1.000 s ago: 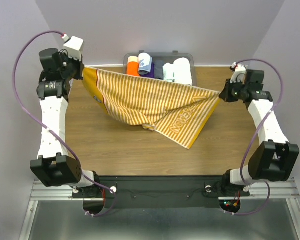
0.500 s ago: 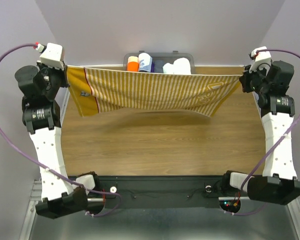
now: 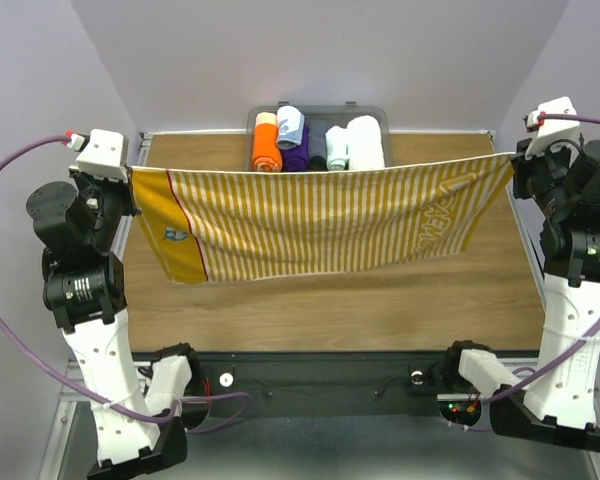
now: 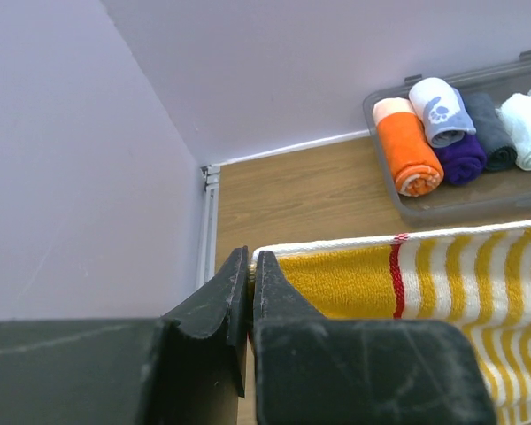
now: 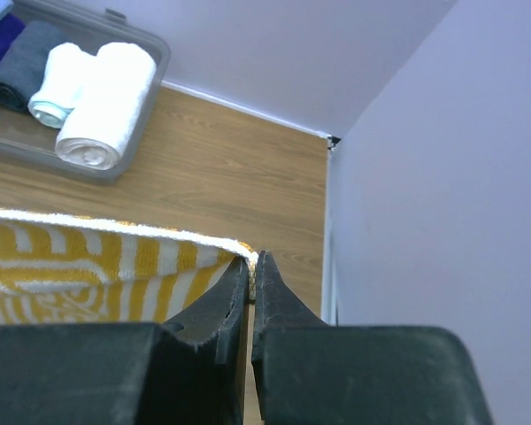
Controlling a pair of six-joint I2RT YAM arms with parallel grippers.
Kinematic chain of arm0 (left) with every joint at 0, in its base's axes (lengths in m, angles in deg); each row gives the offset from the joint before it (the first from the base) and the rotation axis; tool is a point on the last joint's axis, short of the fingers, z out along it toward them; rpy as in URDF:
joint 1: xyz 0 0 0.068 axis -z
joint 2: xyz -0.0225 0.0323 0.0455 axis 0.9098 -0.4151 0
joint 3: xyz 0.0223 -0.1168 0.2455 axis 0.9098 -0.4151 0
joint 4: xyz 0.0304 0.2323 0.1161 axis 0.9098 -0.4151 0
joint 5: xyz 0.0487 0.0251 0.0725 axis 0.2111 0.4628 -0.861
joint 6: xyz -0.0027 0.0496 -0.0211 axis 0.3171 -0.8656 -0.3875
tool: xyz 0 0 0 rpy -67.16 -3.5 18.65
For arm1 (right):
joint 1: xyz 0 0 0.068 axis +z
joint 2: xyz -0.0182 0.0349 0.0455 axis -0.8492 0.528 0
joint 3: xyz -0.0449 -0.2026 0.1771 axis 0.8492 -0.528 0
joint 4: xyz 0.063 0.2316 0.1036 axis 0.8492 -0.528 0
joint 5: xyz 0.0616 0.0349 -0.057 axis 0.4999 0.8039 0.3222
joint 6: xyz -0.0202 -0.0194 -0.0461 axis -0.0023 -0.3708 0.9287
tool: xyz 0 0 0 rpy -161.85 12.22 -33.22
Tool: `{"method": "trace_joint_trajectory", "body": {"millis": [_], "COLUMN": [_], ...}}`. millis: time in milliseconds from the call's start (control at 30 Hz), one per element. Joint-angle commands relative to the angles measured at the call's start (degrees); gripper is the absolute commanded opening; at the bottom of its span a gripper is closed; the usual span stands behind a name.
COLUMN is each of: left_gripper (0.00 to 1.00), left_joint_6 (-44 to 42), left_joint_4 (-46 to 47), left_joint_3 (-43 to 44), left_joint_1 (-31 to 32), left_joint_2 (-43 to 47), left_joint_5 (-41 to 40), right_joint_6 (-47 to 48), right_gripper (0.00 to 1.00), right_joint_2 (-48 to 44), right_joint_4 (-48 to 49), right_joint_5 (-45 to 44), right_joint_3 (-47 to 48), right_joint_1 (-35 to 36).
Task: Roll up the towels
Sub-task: Flatten the towel
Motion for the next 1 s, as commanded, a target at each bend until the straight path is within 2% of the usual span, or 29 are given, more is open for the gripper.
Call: {"method": "trace_joint_trajectory", "body": {"millis": [0,200,533,967], "left_gripper": [0.0,0.0,0.0,0.0], "left_joint_6": [3.9,3.7,3.1,0.9], "left_joint_4": [-1.9,-8.5,-11.8,-17.7], "left_joint_3": [1.1,0.8,0.5,2.5], "left_joint_1": [-0.4,-0.5,-0.4,-0.4], "left_joint_2": [1.0,2.1,5.1,7.7], "left_joint_5": [-2.2,-4.0,-4.7,-5.4], "right_joint_6": [3.4,7.6,11.2,12.9], "right_gripper": [0.01,0.01,0.01,0.0], "right_joint_2": [-1.4,-5.4,-9.4,-12.7], "right_joint_4": [-4.5,-8.4,-10.2,-14.9], "right_joint_5": [-3.4,-6.8,-12.2,-13.9], "right_joint_3": [3.1,1.2,-0.4,0.2], "right_joint_1": [-0.9,-0.8,-0.8,-0.8]}}
